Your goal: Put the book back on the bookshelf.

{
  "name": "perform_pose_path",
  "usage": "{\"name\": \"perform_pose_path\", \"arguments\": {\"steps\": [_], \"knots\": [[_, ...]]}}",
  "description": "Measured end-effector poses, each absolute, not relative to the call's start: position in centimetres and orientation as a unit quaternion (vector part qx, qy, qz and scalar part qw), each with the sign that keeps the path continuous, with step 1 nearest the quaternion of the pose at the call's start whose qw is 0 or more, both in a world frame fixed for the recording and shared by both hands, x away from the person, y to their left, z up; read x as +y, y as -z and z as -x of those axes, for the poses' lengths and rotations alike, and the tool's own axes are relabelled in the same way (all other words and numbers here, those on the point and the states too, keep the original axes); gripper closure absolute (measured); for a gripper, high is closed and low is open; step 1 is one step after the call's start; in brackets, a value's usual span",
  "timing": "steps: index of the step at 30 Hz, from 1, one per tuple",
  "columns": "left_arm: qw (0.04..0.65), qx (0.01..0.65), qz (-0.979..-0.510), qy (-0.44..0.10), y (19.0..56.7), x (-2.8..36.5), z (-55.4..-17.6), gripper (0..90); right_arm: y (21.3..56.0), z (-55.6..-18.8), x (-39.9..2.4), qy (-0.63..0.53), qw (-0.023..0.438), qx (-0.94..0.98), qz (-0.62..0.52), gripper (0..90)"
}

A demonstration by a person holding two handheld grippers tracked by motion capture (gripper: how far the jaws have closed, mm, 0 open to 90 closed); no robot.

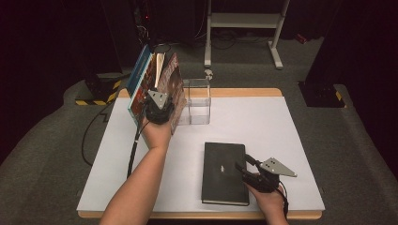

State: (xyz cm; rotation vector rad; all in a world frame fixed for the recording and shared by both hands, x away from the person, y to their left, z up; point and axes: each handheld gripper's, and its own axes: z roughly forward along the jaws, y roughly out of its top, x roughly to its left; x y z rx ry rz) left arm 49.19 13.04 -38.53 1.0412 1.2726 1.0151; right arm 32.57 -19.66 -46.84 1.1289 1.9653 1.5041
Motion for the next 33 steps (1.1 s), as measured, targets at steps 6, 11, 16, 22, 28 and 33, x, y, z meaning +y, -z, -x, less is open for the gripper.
{"name": "perform_pose_path", "arguments": {"steps": [6, 11, 16, 22, 28, 33], "knots": [[0.568, 0.541, -0.445, -0.432, 38.5, 13.2, -48.7, 64.9, 46.9, -32.6, -19.7, -0.54, 0.209, 0.706, -0.406, 49.3], [0.566, 0.539, -0.45, -0.432, 38.7, 13.1, -48.3, 64.7, 46.9, -32.5, -19.6, -0.54, 0.209, 0.708, -0.404, 49.3], [0.564, 0.538, -0.453, -0.434, 38.7, 13.2, -47.9, 64.6, 46.9, -32.5, -19.6, -0.54, 0.21, 0.708, -0.404, 49.2], [0.565, 0.537, -0.454, -0.432, 38.6, 13.4, -47.3, 63.7, 46.8, -32.5, -19.5, -0.54, 0.21, 0.709, -0.403, 49.3], [0.568, 0.537, -0.452, -0.43, 38.7, 13.6, -46.7, 64.0, 46.8, -32.5, -19.6, -0.539, 0.21, 0.709, -0.404, 49.3], [0.567, 0.539, -0.454, -0.426, 38.8, 13.8, -46.2, 63.9, 46.8, -32.4, -19.6, -0.539, 0.21, 0.709, -0.403, 49.3]]}}
